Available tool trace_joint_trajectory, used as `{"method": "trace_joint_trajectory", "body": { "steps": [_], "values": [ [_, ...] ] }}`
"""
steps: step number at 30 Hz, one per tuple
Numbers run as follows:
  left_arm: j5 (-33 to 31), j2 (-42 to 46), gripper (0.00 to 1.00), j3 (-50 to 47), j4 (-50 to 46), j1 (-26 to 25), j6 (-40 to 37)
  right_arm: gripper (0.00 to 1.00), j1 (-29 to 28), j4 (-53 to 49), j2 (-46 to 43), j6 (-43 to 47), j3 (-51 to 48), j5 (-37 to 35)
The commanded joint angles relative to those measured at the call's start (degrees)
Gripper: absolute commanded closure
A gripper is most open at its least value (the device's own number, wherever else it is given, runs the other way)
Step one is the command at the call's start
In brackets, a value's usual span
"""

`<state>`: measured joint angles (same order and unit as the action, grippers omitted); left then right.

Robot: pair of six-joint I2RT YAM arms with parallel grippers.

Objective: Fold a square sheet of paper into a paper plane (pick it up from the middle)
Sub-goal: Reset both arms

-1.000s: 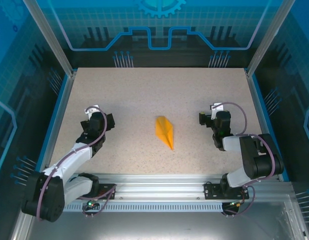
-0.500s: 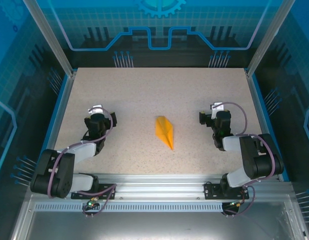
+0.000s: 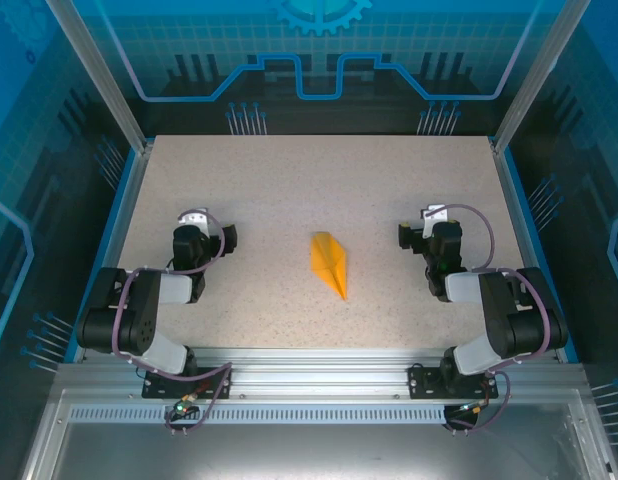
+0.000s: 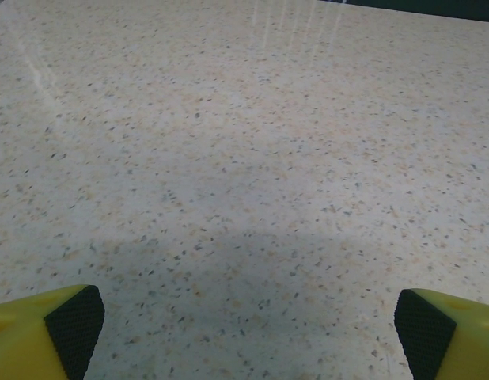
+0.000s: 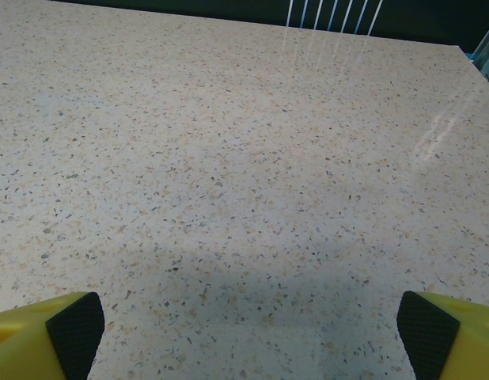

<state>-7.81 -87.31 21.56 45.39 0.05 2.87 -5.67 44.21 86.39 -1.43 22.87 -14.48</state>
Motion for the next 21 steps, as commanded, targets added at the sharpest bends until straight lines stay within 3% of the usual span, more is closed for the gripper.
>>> {"method": "trace_joint_trajectory", "body": {
  "steps": [1,21],
  "values": [
    [3.3,0.1,0.02,1.6,1.6,-0.1,-2.1,0.00,0.1,1.8,-0.3,-0.1,0.3,-0.3],
    [4.3,0.1,0.02,2.0,0.8,-0.3,-2.8,0.00,0.1,1.8,-0.3,-0.1,0.3,-0.3]
  ]
}}
